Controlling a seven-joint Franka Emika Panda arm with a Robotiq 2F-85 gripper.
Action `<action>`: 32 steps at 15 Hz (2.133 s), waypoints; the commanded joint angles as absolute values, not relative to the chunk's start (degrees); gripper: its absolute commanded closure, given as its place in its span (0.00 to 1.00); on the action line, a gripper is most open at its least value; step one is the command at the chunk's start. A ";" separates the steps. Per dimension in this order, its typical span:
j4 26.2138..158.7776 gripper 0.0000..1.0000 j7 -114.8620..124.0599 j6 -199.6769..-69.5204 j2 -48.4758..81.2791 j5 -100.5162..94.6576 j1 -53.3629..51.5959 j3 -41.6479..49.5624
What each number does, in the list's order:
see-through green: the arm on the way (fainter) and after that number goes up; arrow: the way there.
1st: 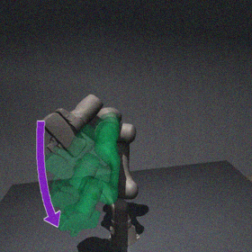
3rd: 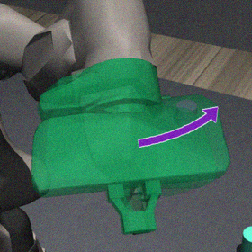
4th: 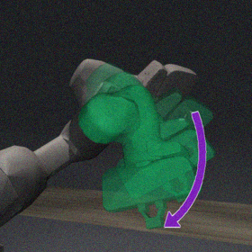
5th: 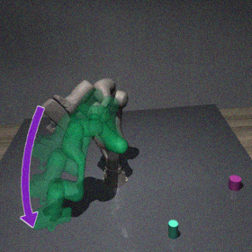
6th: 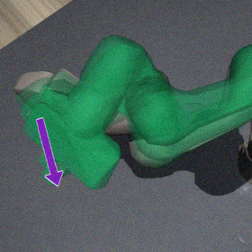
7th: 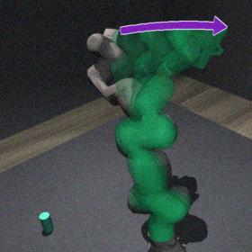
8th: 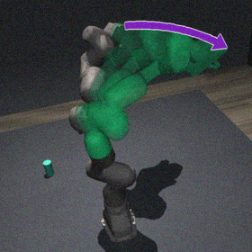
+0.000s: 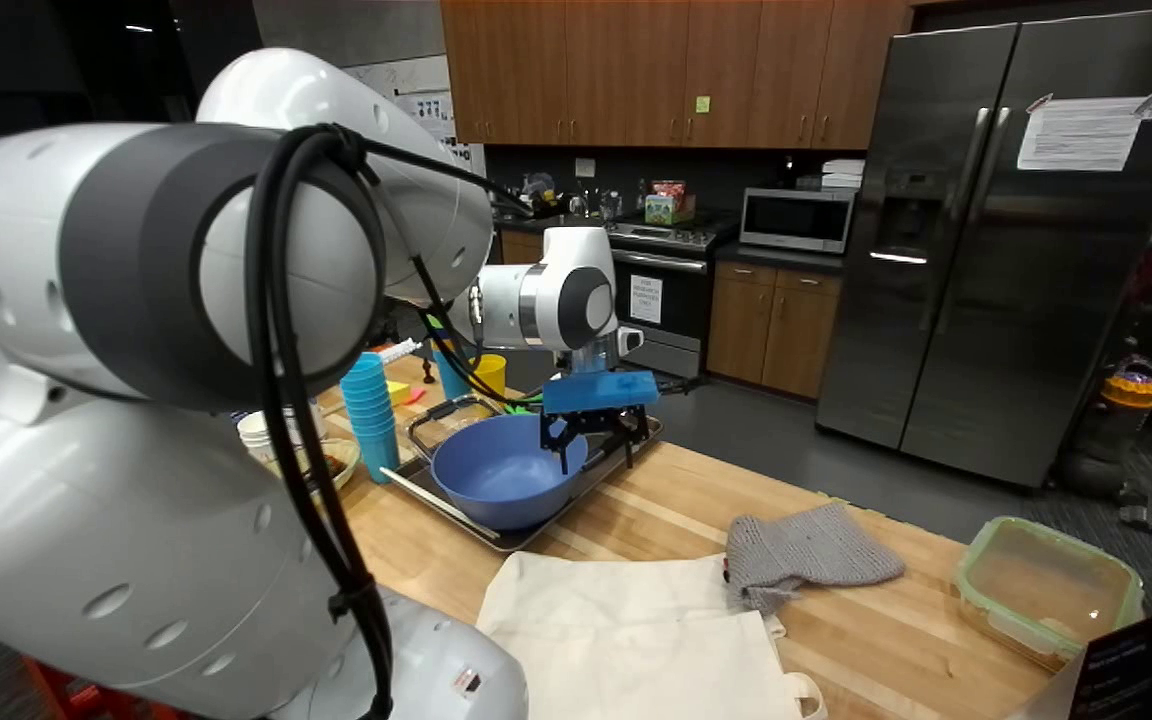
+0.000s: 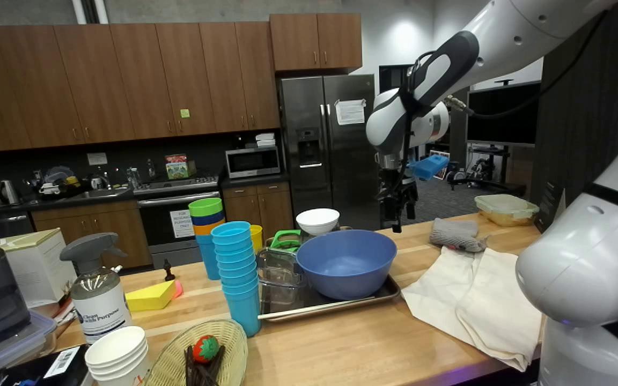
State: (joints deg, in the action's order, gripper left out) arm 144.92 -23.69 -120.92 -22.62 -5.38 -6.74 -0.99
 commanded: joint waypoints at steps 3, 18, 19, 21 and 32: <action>144.85 0.00 -23.59 -120.80 -22.61 -5.49 -7.01 -0.75; 151.12 0.00 -15.05 -124.37 -20.92 -0.67 -7.47 -2.37; 151.18 0.00 -13.43 -124.18 -21.18 -0.79 -7.34 -2.65; 151.10 0.00 -10.24 -123.66 -22.42 -0.73 -7.24 -3.21; 149.93 0.00 -9.38 -122.66 -22.39 -0.35 -7.98 -3.73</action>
State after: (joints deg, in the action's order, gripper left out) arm 149.99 -9.35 -122.74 -22.39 -0.40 -8.10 -3.60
